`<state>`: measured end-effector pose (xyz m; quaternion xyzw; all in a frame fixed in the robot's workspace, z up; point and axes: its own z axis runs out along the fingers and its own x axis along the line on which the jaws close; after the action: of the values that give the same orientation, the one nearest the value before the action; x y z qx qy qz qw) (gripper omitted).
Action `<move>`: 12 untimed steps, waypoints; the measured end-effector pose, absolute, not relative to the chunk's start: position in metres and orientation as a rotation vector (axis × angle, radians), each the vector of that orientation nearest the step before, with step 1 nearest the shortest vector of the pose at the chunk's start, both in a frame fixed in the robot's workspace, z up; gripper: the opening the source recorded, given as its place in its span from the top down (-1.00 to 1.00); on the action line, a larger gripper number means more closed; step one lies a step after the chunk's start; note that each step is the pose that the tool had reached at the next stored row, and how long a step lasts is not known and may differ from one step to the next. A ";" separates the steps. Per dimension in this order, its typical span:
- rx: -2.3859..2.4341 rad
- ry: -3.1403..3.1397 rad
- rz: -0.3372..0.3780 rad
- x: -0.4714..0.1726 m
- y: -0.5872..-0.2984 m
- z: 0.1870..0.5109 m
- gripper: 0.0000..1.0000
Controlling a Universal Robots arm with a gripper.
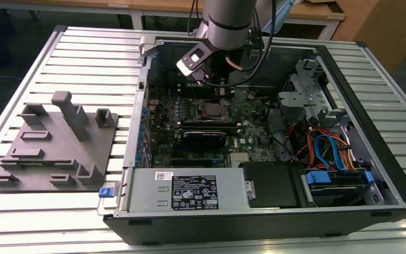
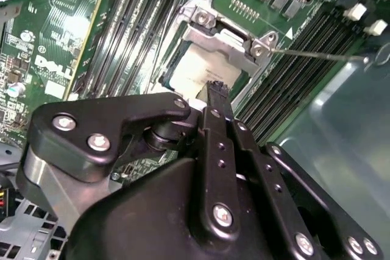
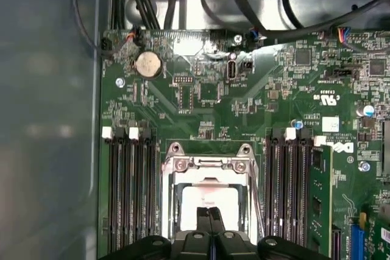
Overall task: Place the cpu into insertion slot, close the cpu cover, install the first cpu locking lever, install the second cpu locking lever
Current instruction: 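Close the cpu cover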
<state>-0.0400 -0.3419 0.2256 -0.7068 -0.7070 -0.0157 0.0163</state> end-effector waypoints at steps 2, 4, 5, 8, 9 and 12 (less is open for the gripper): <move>-2.192 -2.205 -0.048 -0.042 -0.342 0.224 0.79; -2.185 -2.211 -0.048 -0.044 -0.342 0.223 0.79; -2.182 -2.214 -0.048 -0.045 -0.342 0.222 0.79; -2.176 -2.220 -0.048 -0.048 -0.342 0.219 0.79; -2.174 -2.222 -0.048 -0.049 -0.342 0.218 0.79; -2.169 -2.226 -0.048 -0.053 -0.342 0.216 0.79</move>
<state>-0.0529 -0.3421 0.2161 -0.6976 -0.7161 -0.0155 0.0166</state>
